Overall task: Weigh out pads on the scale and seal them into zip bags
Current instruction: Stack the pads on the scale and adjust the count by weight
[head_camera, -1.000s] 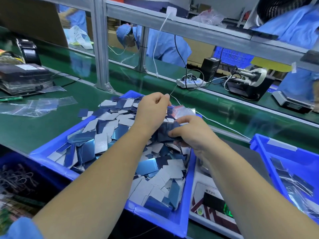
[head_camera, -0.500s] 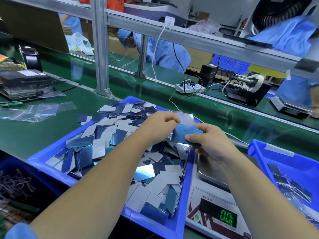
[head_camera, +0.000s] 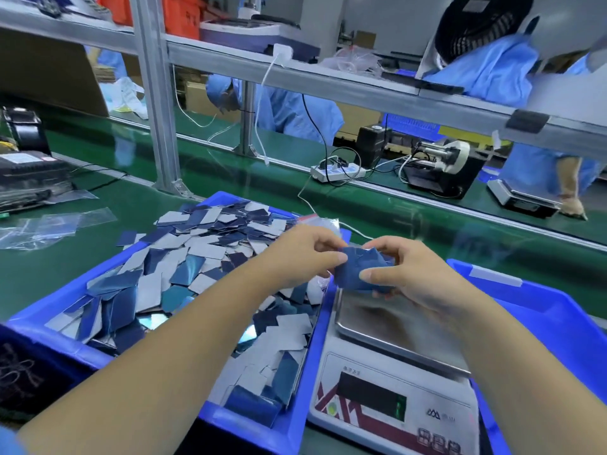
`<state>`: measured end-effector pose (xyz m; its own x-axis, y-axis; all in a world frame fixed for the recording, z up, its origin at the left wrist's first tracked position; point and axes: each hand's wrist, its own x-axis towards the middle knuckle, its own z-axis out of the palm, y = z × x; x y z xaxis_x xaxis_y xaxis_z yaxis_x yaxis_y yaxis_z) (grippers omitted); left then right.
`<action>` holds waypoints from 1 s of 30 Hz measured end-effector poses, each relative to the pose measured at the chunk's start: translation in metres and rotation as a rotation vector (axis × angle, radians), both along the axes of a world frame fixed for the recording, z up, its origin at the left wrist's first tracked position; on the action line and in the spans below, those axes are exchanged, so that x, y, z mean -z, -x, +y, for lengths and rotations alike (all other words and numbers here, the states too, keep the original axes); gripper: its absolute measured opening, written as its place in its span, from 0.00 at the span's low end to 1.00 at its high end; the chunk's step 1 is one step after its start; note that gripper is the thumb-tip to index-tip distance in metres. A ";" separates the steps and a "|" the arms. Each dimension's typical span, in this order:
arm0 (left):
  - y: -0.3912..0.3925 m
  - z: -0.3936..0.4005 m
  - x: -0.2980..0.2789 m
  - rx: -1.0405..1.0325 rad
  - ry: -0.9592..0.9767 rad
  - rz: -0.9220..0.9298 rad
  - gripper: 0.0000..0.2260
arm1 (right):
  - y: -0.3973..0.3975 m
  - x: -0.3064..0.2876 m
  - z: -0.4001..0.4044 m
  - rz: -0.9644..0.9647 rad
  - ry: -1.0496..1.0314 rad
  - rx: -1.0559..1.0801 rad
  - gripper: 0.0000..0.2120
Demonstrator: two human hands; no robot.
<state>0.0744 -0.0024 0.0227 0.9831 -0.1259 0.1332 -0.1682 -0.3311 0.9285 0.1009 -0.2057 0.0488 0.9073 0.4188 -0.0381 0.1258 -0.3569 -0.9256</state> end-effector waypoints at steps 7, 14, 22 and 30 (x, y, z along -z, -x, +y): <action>-0.010 -0.061 -0.003 0.059 -0.040 0.036 0.06 | -0.008 -0.004 -0.054 -0.116 0.307 -0.175 0.11; -0.014 -0.075 0.017 0.044 -0.305 -0.145 0.07 | -0.014 0.018 -0.077 -0.331 0.461 -0.149 0.13; -0.015 -0.029 0.008 -0.199 -0.460 0.015 0.10 | -0.017 0.032 -0.084 -0.409 0.520 -0.092 0.29; 0.004 -0.002 -0.004 0.110 -1.133 0.393 0.16 | -0.023 0.036 -0.089 -0.409 0.339 0.076 0.04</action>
